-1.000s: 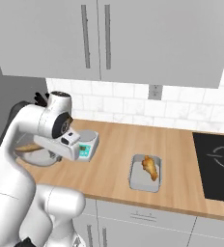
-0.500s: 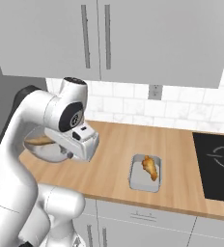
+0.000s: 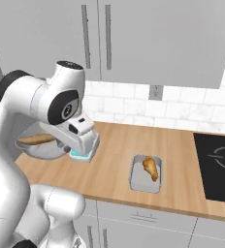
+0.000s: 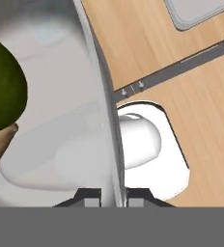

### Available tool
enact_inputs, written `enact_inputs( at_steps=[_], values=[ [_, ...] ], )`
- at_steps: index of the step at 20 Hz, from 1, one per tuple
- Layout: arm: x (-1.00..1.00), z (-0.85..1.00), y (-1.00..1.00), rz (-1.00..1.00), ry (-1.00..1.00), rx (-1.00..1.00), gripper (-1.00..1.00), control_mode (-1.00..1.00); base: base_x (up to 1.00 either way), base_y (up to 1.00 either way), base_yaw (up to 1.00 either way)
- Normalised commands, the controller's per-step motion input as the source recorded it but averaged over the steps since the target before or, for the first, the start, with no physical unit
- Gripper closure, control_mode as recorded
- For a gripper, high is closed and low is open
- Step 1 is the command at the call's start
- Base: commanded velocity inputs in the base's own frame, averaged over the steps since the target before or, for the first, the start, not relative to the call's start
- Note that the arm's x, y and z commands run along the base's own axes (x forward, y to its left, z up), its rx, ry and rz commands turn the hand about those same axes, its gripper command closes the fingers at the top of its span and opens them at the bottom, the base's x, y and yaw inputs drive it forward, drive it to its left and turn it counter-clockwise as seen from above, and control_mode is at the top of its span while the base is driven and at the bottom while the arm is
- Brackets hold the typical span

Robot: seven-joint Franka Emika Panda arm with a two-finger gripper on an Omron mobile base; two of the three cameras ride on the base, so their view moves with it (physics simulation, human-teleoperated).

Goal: Take the meat container that has the chicken drumstick and place it on the second highest rack of the freezer. Then take the vegetable container that has the sweet potato and lime and place it on the highest rack of the freezer.

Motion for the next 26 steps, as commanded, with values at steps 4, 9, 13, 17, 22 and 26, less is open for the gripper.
enact_inputs(
  at_steps=[4,9,13,17,22,26],
  values=[
    [-0.17,0.4,0.0,0.0,-0.01,-0.01,1.0,-1.0,0.0,0.0,0.0],
    [-0.14,0.48,0.0,-0.02,-0.12,0.0,1.0,-1.0,0.0,0.0,0.0],
    [-0.04,0.36,0.0,0.0,-0.18,0.0,1.0,-1.0,0.0,0.0,0.0],
    [0.0,0.18,0.01,0.0,-0.09,0.02,1.0,-1.0,0.0,0.0,0.0],
    [0.0,0.0,0.17,0.0,0.0,0.05,1.0,-1.0,0.0,0.0,0.0],
    [0.0,0.0,0.09,0.0,0.0,0.22,1.0,-1.0,0.0,0.0,0.0]
  ],
)
